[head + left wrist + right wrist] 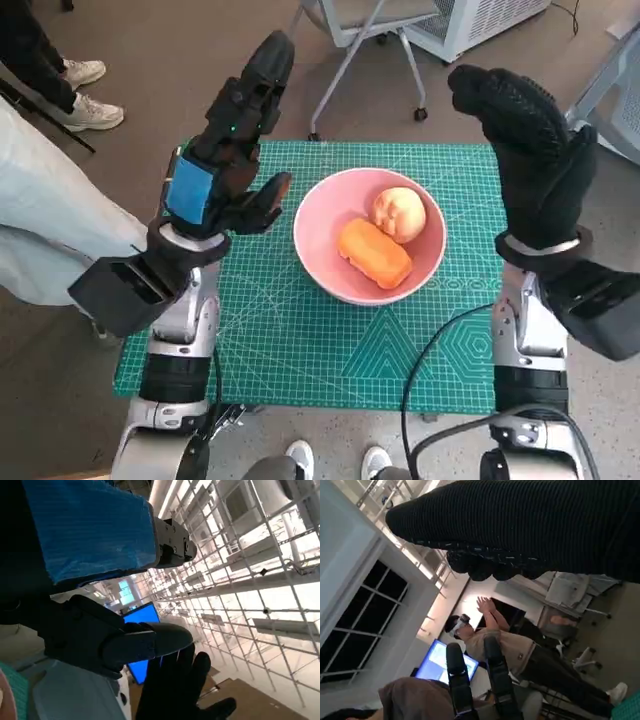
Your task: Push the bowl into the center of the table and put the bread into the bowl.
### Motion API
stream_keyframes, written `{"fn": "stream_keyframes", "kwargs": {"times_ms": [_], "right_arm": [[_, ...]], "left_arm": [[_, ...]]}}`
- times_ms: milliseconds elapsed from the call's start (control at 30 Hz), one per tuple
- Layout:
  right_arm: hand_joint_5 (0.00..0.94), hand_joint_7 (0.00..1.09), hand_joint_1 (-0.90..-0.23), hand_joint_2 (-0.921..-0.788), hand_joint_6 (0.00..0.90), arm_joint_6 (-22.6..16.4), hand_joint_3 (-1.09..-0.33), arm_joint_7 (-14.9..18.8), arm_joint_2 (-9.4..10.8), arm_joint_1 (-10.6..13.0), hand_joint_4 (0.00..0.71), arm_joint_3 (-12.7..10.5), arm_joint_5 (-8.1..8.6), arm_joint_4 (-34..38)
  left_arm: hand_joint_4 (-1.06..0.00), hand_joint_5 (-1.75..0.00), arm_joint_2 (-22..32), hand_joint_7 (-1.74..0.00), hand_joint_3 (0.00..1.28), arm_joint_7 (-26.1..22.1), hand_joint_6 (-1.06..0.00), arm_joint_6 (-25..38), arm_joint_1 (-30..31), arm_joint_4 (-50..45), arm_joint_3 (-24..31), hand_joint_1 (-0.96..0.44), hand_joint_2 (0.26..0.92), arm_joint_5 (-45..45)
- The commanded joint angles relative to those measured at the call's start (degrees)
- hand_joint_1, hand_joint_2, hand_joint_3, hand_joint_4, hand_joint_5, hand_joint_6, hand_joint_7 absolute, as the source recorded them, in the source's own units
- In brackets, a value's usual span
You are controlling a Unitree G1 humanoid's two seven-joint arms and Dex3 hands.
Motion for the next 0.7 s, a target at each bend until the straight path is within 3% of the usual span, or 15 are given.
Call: {"fn": "stream_keyframes", "kwargs": {"times_ms": [33, 367, 700], "right_arm": [[0.004, 0.37, -0.67, -0.921, 0.161, 1.7, -0.673, 0.98, -0.99, 0.37, 0.201, -0.23, 0.98, -0.56], [0.005, 0.36, -0.66, -0.921, 0.175, 3.05, -0.671, 1.97, -1.84, 0.48, 0.206, -0.71, 2.4, -1.05], [0.005, 0.35, -0.644, -0.921, 0.184, 3.04, -0.671, 1.54, -3.23, 0.81, 0.21, -1.14, 1.28, -2.17]], "left_arm": [[-0.03, 0.0, -0.24, -0.05, 0.58, 0.59, -0.17, 0.38, 0.76, -1.19, -0.51, -0.74, 0.921, 0.25], [-0.02, 0.0, -2.1, -0.06, 0.58, 0.64, -0.15, -0.44, 1.45, -1.69, -1.72, -0.73, 0.921, 0.12], [-0.02, 0.0, -2.91, -0.06, 0.57, 1.32, -0.13, -1.36, 0.75, -2.24, -2.37, -0.73, 0.921, 0.75]]}}
